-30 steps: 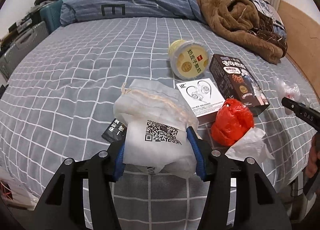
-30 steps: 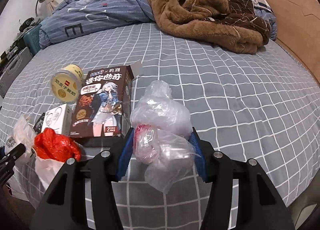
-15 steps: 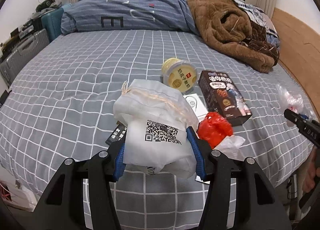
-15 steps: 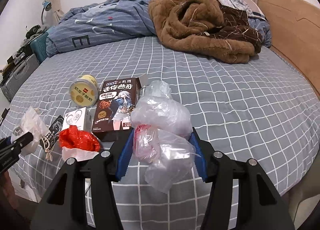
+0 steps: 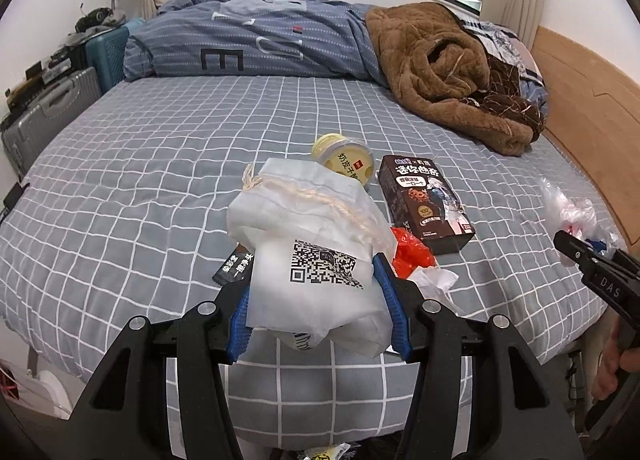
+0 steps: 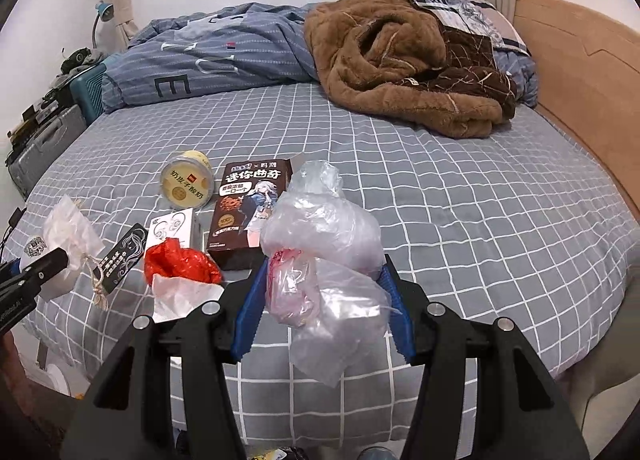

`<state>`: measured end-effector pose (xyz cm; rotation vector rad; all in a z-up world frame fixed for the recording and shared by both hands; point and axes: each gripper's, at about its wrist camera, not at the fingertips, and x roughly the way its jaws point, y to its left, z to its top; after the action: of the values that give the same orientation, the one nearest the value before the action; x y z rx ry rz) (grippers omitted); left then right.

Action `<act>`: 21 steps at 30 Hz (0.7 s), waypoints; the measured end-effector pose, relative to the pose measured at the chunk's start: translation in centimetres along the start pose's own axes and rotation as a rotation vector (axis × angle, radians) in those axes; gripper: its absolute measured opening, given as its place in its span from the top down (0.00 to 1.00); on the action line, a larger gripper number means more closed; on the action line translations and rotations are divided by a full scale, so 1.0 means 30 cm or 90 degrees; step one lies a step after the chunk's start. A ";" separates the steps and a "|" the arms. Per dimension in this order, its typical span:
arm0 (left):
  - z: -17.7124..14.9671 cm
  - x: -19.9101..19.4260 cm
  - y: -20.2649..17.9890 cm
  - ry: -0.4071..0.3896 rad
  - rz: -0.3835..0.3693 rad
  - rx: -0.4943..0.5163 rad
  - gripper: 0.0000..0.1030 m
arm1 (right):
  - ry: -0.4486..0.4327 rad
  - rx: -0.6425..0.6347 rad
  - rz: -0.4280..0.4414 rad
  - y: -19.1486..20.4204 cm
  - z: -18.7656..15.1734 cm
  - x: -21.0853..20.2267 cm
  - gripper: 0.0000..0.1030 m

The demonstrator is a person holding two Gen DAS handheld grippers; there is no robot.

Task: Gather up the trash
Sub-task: 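Lift both held bags and carry them toward the trash bin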

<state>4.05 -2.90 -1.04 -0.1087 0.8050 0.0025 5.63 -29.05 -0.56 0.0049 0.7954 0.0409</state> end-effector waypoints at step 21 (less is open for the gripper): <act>-0.102 -0.188 -0.018 -0.018 -0.019 0.009 0.49 | -0.026 -0.010 0.014 0.062 -0.089 -0.181 0.50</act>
<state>-2.02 -3.51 0.96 -0.1070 0.7757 -0.0296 -0.15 -27.44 1.47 -0.0005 0.7542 0.0679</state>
